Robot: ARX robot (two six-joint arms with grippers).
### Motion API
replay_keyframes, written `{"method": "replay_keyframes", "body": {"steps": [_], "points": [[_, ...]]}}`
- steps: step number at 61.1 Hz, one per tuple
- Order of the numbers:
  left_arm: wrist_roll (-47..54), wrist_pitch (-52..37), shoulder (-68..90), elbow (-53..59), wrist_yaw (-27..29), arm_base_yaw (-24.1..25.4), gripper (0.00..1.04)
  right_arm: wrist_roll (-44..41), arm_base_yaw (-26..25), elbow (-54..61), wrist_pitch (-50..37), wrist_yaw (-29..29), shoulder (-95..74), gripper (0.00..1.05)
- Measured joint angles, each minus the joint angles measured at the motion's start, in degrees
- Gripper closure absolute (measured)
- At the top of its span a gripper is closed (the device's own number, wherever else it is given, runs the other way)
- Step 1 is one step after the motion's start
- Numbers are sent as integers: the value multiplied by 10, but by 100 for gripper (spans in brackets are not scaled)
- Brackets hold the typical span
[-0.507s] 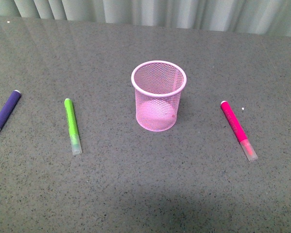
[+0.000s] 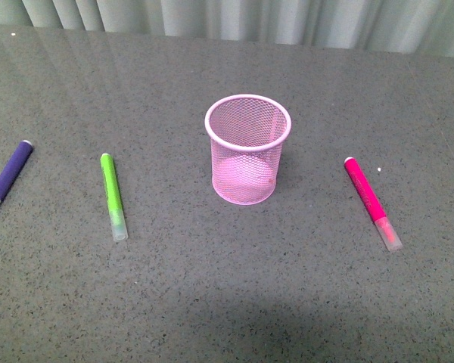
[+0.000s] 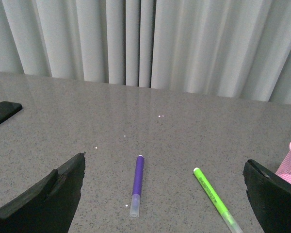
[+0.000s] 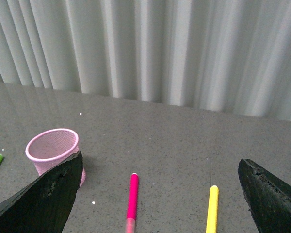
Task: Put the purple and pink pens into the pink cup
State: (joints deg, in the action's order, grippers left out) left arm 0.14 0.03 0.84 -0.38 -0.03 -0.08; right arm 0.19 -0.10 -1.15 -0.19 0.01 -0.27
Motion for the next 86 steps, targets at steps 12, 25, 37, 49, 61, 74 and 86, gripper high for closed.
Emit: {"method": "replay_keyframes", "body": {"steps": [12,25,37,49,61,74,86], "points": [[0,0,0,0,0,0,8,0,0,0,0,0,0,7],[0,0,0,0,0,0,8,0,0,0,0,0,0,7],[0,0,0,0,0,0,8,0,0,0,0,0,0,7],[0,0,0,0,0,0,8,0,0,0,0,0,0,7],[0,0,0,0,0,0,8,0,0,0,0,0,0,7],[0,0,0,0,0,0,8,0,0,0,0,0,0,7],[0,0,0,0,0,0,8,0,0,0,0,0,0,7]]}}
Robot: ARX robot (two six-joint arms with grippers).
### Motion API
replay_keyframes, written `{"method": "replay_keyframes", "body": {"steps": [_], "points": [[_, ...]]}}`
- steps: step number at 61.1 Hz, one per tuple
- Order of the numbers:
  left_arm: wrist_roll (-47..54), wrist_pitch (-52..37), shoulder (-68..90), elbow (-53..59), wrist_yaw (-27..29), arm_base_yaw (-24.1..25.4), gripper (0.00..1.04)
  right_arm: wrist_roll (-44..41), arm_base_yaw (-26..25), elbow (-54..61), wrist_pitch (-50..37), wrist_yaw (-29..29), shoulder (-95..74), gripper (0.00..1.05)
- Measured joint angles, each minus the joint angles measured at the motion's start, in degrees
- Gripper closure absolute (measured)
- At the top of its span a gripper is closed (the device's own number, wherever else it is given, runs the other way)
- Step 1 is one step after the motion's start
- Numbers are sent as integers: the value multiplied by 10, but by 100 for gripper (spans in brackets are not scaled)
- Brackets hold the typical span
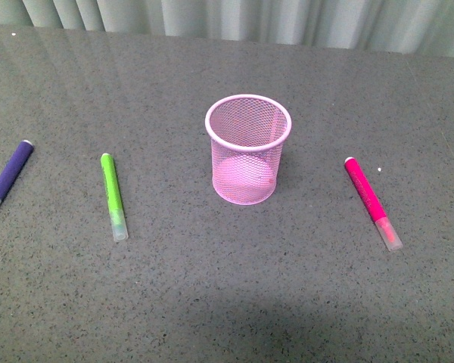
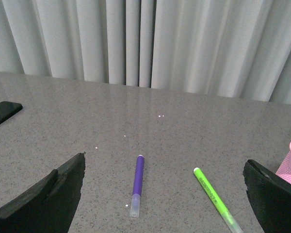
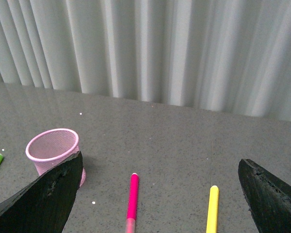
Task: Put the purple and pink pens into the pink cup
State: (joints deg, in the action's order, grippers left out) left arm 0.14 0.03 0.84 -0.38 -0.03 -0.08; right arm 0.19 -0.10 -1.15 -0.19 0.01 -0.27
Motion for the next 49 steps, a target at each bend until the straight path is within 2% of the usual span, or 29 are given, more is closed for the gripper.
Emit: {"method": "replay_keyframes", "body": {"steps": [34,37,40,45,49], "points": [[-5,4,3,-1,5,-1,8,0,0,0,0,0,0,7],[-63,139,79,-63,61,-19,8,0,0,0,0,0,0,7],[-96,209,164,-116,65,-16,8,0,0,0,0,0,0,7],[-120,223,260,-170,57,2,8,0,0,0,0,0,0,7],[-128,211,337,-229,21,30,8,0,0,0,0,0,0,7]]}}
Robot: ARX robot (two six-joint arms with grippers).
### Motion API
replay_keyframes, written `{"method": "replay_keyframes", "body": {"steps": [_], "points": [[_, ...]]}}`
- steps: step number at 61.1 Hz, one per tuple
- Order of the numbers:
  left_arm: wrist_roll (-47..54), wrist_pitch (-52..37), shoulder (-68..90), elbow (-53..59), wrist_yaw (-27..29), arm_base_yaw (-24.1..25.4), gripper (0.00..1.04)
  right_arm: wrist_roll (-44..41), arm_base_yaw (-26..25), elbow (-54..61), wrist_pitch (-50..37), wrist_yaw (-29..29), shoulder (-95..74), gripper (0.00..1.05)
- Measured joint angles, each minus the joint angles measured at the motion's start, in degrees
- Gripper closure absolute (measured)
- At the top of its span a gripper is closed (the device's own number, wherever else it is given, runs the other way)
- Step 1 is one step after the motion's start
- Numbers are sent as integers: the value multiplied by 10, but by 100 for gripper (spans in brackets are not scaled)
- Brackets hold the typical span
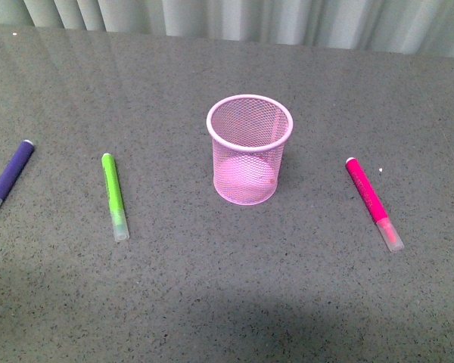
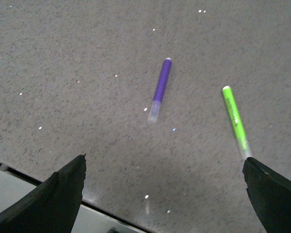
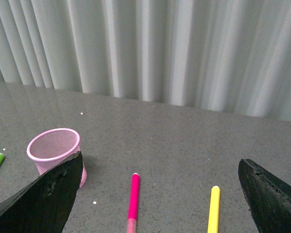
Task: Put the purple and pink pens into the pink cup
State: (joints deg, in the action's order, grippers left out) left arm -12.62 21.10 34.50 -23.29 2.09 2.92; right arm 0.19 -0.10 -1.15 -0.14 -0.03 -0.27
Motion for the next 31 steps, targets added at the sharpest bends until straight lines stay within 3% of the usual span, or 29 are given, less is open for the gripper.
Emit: {"method": "replay_keyframes", "body": {"steps": [20,31], "points": [[116,-73,307,-348,-84,108,8,0,0,0,0,0,0,7],[165,-57,511,-467,-33,134,8,0,0,0,0,0,0,7]]}}
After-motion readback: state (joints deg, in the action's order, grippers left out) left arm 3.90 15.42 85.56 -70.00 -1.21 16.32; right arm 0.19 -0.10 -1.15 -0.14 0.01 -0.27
